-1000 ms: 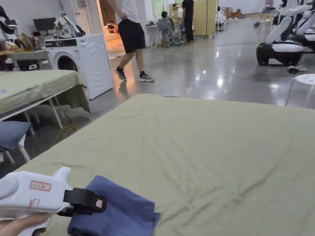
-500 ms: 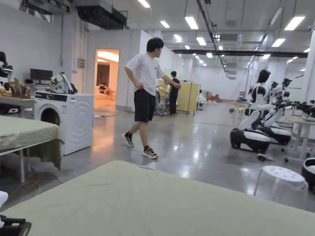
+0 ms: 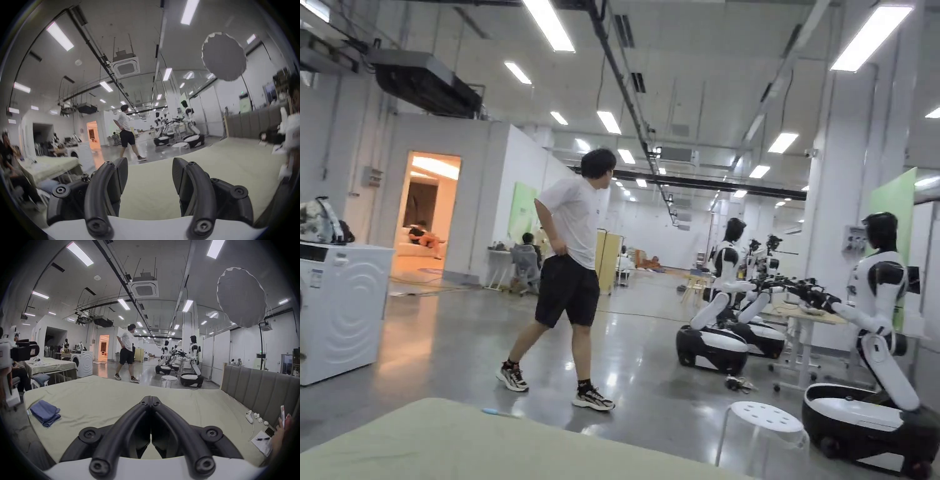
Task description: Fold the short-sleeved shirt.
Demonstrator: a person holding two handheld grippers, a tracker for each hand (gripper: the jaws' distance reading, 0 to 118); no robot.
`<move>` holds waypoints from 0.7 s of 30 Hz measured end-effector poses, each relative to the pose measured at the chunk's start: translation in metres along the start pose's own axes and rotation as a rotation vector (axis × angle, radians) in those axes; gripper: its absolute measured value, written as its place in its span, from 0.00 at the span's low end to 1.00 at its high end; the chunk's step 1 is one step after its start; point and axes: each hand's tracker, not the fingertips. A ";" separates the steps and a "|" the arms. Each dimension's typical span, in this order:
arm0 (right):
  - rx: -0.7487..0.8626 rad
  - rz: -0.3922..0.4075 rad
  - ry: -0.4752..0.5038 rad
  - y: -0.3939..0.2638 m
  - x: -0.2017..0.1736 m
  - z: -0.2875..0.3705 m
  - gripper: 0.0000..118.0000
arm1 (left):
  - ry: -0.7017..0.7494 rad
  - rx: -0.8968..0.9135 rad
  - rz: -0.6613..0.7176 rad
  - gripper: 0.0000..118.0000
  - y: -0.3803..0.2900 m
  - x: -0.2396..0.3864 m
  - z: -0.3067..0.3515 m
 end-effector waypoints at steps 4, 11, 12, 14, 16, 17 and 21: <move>-0.019 -0.089 0.033 -0.017 0.005 0.009 0.00 | -0.034 -0.041 0.107 0.09 -0.014 0.031 0.002; -0.088 -0.037 -0.011 -0.033 -0.002 0.015 0.00 | 0.031 -0.121 0.092 0.02 -0.036 0.030 0.009; -0.092 -0.050 -0.020 -0.033 -0.002 0.014 0.00 | 0.024 -0.116 0.082 0.02 -0.037 0.028 0.011; -0.082 -0.071 -0.020 -0.032 0.000 0.013 0.00 | 0.031 -0.113 0.072 0.02 -0.031 0.035 0.014; -0.073 -0.100 -0.029 -0.030 0.001 0.012 0.00 | 0.062 -0.097 0.059 0.02 -0.031 0.034 0.017; -0.068 -0.101 -0.033 -0.030 0.001 0.012 0.00 | 0.049 -0.104 0.060 0.02 -0.030 0.030 0.019; -0.072 -0.086 -0.051 -0.027 0.000 0.015 0.00 | 0.071 -0.084 0.087 0.02 -0.023 0.029 0.024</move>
